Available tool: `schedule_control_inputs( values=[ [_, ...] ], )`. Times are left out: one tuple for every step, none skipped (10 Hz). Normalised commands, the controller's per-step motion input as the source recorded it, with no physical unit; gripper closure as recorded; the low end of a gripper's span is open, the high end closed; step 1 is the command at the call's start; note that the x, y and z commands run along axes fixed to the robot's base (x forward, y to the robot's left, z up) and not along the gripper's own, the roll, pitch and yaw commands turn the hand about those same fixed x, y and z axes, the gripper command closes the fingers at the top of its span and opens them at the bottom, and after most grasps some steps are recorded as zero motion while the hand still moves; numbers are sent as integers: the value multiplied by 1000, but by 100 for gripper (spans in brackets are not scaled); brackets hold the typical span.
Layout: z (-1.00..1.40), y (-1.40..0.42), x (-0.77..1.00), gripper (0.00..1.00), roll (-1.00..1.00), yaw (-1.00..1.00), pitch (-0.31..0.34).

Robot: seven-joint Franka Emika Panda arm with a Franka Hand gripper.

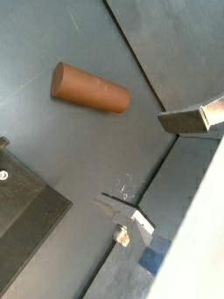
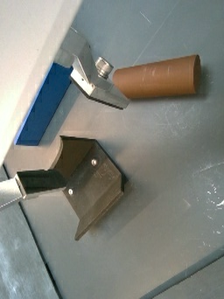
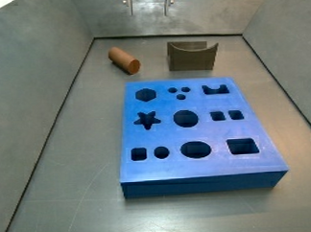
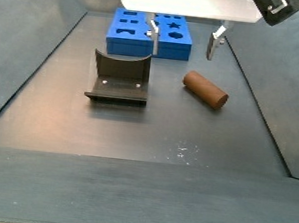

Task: Pick up the round object. Move up. Place the round object on the fixture. Regrasp the round object. Move to above the board. Insert the round object.
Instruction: Pick up the round object.

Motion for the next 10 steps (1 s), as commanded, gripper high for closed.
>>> schedule_control_inputs(
  values=[
    [-20,-57,0,0,14,0,0],
    [-391,-191,-11,0,0,943,151],
    [-469,-6,0,0,-46,1000,149],
    [-477,-3,0,0,-37,1000,151],
    [-494,0,6,0,-40,1000,149],
    [-531,0,20,0,-54,1000,183],
    [-406,-11,0,0,-46,1000,0],
    [0,0,-40,0,0,0,-51],
    [-297,-737,-817,0,0,9,-463],
    [-363,-726,-683,0,0,69,-349]
  ],
)
